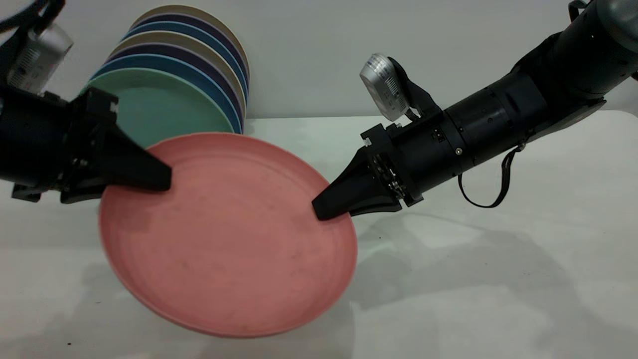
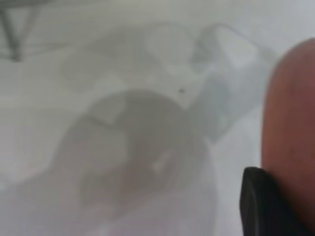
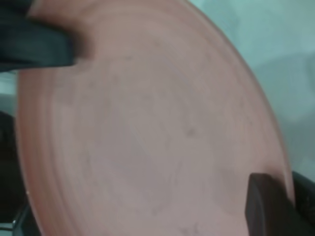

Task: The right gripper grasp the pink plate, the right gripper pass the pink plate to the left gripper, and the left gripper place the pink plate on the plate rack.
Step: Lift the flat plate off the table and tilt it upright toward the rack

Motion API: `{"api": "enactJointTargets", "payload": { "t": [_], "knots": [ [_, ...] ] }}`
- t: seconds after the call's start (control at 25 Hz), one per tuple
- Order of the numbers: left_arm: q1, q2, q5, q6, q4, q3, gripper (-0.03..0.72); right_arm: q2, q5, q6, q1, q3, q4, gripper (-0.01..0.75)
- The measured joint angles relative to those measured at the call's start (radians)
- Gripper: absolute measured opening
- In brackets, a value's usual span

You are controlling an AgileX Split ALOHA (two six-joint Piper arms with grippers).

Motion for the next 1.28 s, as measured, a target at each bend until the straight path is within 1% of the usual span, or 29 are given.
{"api": "enactJointTargets", "payload": {
  "t": [0.12, 0.2, 0.24, 0.36, 0.48, 0.56, 0.6, 0.68, 0.8, 0.96, 1.12, 1.28],
  "knots": [
    [0.000, 0.000, -0.006, 0.000, 0.008, 0.000, 0.103, -0.001, 0.008, -0.001, 0.000, 0.000, 0.007, 0.049],
    [0.000, 0.000, -0.008, 0.001, 0.025, 0.000, 0.092, -0.001, 0.020, -0.001, 0.000, 0.000, 0.012, 0.091],
    [0.000, 0.000, -0.009, 0.002, 0.037, 0.000, 0.080, -0.001, 0.030, -0.001, 0.000, 0.000, 0.015, 0.129],
    [0.000, 0.000, -0.012, 0.002, 0.060, 0.000, 0.054, -0.001, 0.051, 0.000, 0.000, 0.000, 0.019, 0.294],
    [0.000, 0.000, -0.012, 0.005, 0.073, 0.000, 0.049, -0.001, 0.055, 0.007, -0.002, 0.000, 0.018, 0.506],
    [0.000, -0.007, -0.017, 0.026, 0.083, 0.000, 0.049, -0.001, 0.063, 0.012, -0.014, 0.000, 0.015, 0.619],
    [0.000, -0.013, -0.025, 0.041, 0.093, -0.002, 0.049, -0.001, 0.073, 0.016, -0.026, 0.000, 0.015, 0.667],
    [-0.001, -0.033, -0.047, 0.053, 0.125, -0.015, 0.048, -0.001, 0.086, 0.027, -0.064, 0.000, 0.011, 0.712],
    [-0.001, -0.051, -0.074, 0.053, 0.204, -0.052, 0.048, -0.001, 0.088, 0.041, -0.134, 0.000, -0.013, 0.710],
    [-0.001, -0.056, -0.074, 0.053, 0.334, -0.124, 0.048, -0.001, 0.088, 0.079, -0.228, 0.000, -0.101, 0.645],
    [-0.001, -0.056, -0.057, 0.068, 0.562, -0.220, 0.048, -0.001, 0.088, 0.141, -0.302, 0.000, -0.200, 0.570],
    [-0.001, -0.056, -0.026, 0.154, 0.802, -0.337, 0.048, -0.001, 0.088, 0.186, -0.341, 0.000, -0.281, 0.539]
  ]
}}
